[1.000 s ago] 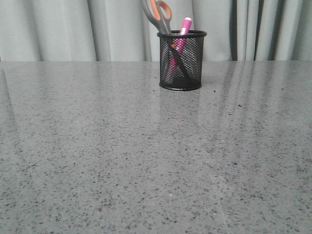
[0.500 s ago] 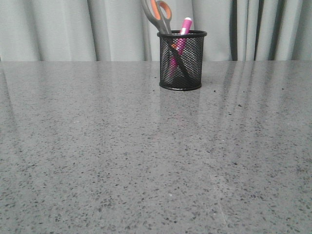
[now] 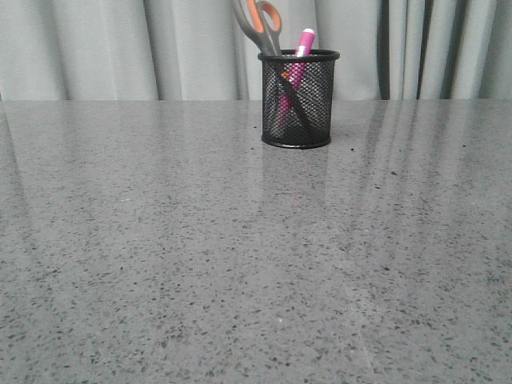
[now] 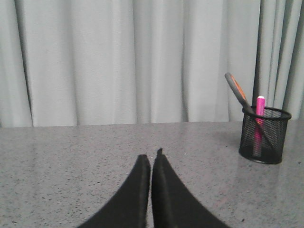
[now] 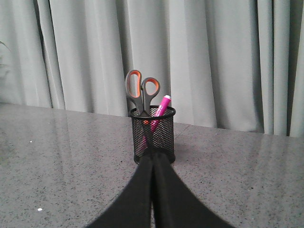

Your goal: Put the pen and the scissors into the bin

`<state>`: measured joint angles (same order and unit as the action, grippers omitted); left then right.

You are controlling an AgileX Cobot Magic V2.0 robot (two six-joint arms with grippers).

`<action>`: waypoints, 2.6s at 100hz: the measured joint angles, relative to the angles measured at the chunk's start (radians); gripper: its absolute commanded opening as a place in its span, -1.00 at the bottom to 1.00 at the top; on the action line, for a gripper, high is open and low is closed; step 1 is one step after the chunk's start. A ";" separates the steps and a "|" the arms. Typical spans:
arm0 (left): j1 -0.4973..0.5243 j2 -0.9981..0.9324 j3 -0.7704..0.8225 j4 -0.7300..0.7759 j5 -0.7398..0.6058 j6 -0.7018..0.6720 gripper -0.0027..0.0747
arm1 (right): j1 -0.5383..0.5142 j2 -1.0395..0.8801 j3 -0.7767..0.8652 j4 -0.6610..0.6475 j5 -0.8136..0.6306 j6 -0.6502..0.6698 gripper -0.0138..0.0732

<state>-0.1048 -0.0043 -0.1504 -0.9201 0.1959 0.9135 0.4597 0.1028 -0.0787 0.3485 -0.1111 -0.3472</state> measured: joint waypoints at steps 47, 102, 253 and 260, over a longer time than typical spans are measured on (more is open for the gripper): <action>0.000 0.000 0.140 0.895 -0.046 -0.751 -0.98 | 0.000 0.000 0.000 0.000 0.000 0.000 -0.84; 0.000 0.000 0.153 0.894 -0.103 -0.813 -0.98 | 0.000 0.000 0.000 0.000 0.000 0.000 -0.84; 0.000 0.000 0.153 0.890 -0.105 -0.817 -0.98 | -0.358 -0.114 0.088 -0.386 0.257 0.315 -0.84; 0.000 0.000 0.153 0.890 -0.105 -0.817 -0.98 | -0.358 -0.114 0.088 -0.388 0.267 0.315 -0.84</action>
<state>-0.1048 -0.0043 0.0029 -0.0304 0.0908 0.0964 0.1013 -0.0107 0.0092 -0.0396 0.1557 -0.0319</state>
